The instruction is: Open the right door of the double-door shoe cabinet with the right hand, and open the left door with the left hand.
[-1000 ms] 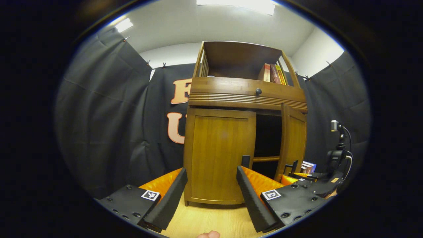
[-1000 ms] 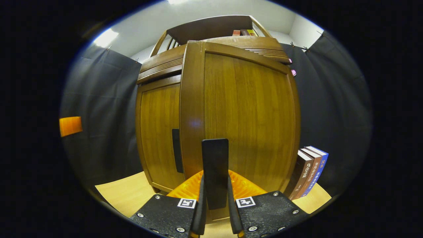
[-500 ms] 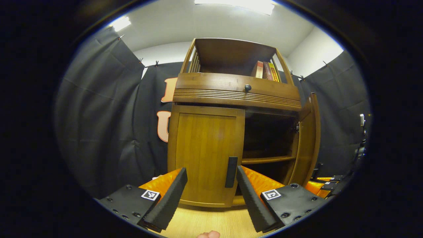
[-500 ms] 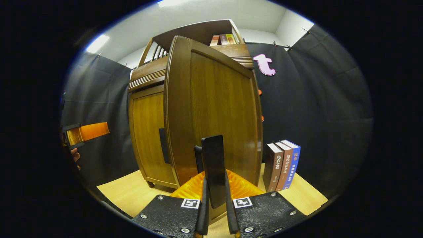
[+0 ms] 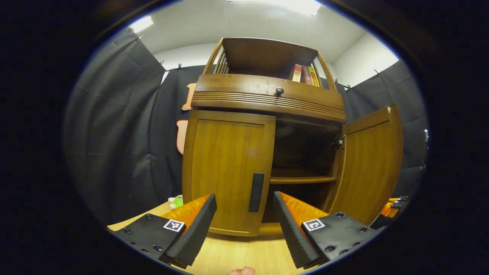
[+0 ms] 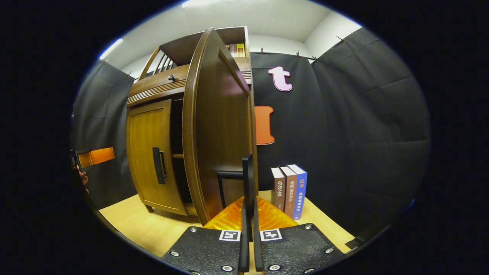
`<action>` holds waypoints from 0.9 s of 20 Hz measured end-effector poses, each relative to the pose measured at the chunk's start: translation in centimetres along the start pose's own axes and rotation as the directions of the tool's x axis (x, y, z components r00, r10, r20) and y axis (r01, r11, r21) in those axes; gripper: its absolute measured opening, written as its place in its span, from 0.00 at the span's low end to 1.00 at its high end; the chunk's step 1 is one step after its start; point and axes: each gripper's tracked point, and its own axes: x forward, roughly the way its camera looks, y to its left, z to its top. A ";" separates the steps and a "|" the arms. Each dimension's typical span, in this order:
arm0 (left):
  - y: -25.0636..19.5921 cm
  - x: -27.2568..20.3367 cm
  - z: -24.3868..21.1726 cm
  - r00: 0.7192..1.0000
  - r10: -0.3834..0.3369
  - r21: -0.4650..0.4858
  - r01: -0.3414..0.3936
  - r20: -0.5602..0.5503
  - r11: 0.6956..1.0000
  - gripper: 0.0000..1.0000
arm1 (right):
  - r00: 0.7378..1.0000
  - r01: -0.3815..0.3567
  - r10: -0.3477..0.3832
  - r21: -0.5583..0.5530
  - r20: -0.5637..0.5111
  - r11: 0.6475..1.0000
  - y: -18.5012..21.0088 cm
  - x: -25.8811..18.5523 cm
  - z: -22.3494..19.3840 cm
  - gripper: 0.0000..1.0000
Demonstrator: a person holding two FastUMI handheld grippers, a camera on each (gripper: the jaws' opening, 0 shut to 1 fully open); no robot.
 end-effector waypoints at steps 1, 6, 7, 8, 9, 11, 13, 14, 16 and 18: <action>0.1 0.1 0.0 1.000 0.006 0.002 -0.006 -0.001 1.000 0.95 | 1.000 -0.019 0.019 0.012 0.000 1.000 -0.8 -0.1 0.0 0.02; 0.1 0.5 0.4 1.000 0.014 0.026 -0.015 0.013 1.000 0.94 | 0.992 -0.126 0.125 -0.005 -0.010 0.992 -3.0 0.6 0.1 0.12; 0.3 0.2 0.5 1.000 0.020 0.028 -0.020 0.016 0.999 0.94 | 0.989 -0.150 0.149 -0.007 -0.016 0.989 -3.5 0.8 0.2 0.02; 0.3 -0.1 0.6 1.000 0.022 0.028 -0.022 0.021 0.999 0.95 | 0.985 -0.170 0.170 -0.009 -0.016 0.985 -4.0 0.9 0.1 0.02; 0.4 -0.3 0.9 0.999 0.025 0.027 -0.026 0.030 0.999 0.95 | 0.982 -0.190 0.190 -0.010 -0.019 0.982 -4.4 1.1 0.1 0.02; 0.4 -0.7 1.0 0.999 0.025 0.027 -0.027 0.043 0.999 0.95 | 0.975 -0.223 0.222 -0.005 -0.024 0.975 -5.1 1.2 0.2 0.03; 0.4 -1.1 0.9 0.999 0.027 0.035 -0.028 0.035 0.999 0.94 | 0.966 -0.254 0.254 -0.004 -0.041 0.967 -5.5 1.3 0.0 0.03; 0.4 -1.3 0.8 0.999 0.025 0.038 -0.026 0.032 0.999 0.94 | 0.960 -0.276 0.275 -0.009 -0.041 0.961 -5.6 1.5 0.1 0.04; 0.2 -1.8 0.7 0.999 0.024 0.041 -0.025 0.032 0.999 0.94 | 0.954 -0.298 0.298 0.006 -0.024 0.955 -6.0 1.3 0.2 0.06; -0.1 -2.0 0.7 0.999 0.018 0.040 -0.020 0.035 0.999 0.94 | 0.959 -0.283 0.283 0.022 -0.020 0.959 -6.4 0.3 -0.1 0.10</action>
